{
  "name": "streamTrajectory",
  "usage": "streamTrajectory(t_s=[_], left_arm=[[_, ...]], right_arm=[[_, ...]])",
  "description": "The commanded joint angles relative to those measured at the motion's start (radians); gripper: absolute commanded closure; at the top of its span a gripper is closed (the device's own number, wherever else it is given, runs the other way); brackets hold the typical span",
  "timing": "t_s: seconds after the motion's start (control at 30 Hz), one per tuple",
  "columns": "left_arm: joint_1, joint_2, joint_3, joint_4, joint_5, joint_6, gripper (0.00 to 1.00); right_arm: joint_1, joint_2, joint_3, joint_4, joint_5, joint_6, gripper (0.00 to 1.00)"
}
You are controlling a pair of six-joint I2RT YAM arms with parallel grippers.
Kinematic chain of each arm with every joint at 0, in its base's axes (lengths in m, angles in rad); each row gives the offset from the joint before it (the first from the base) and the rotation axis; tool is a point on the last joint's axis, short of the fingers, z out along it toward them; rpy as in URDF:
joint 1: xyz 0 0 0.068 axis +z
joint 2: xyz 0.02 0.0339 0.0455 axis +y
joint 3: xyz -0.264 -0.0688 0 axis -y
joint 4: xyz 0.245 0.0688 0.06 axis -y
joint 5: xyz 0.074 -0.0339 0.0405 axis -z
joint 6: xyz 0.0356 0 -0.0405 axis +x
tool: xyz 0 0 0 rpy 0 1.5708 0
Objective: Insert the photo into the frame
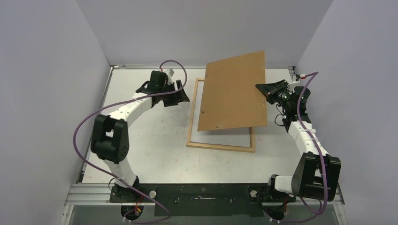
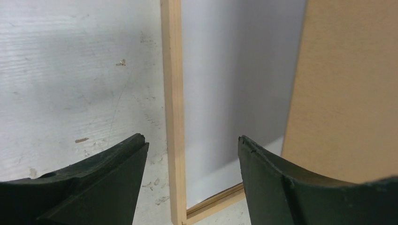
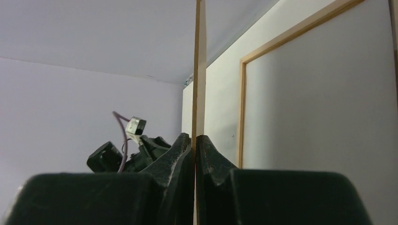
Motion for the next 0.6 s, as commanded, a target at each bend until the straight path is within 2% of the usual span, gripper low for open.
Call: streamTrajectory(t_s=[0.0, 0.2, 0.37, 0.57], left_arm=[[0.0, 0.124, 0.107, -0.026, 0.122, 0.035, 0.33], [-0.006, 0.263, 0.157, -0.014, 0.18, 0.034, 0.38], [-0.013, 0.346, 0.162, 0.034, 0.229, 0.025, 0.4], [-0.02, 0.401, 0.16, 0.035, 0.169, 0.041, 0.52]], right_arm=[[-0.009, -0.065, 0.019, 0.007, 0.003, -0.038, 1.0], [-0.013, -0.09, 0.022, -0.131, 0.004, -0.105, 1.0], [-0.013, -0.115, -0.035, -0.083, -0.026, -0.054, 1.0], [-0.008, -0.147, -0.076, -0.093, -0.029, -0.031, 1.0]])
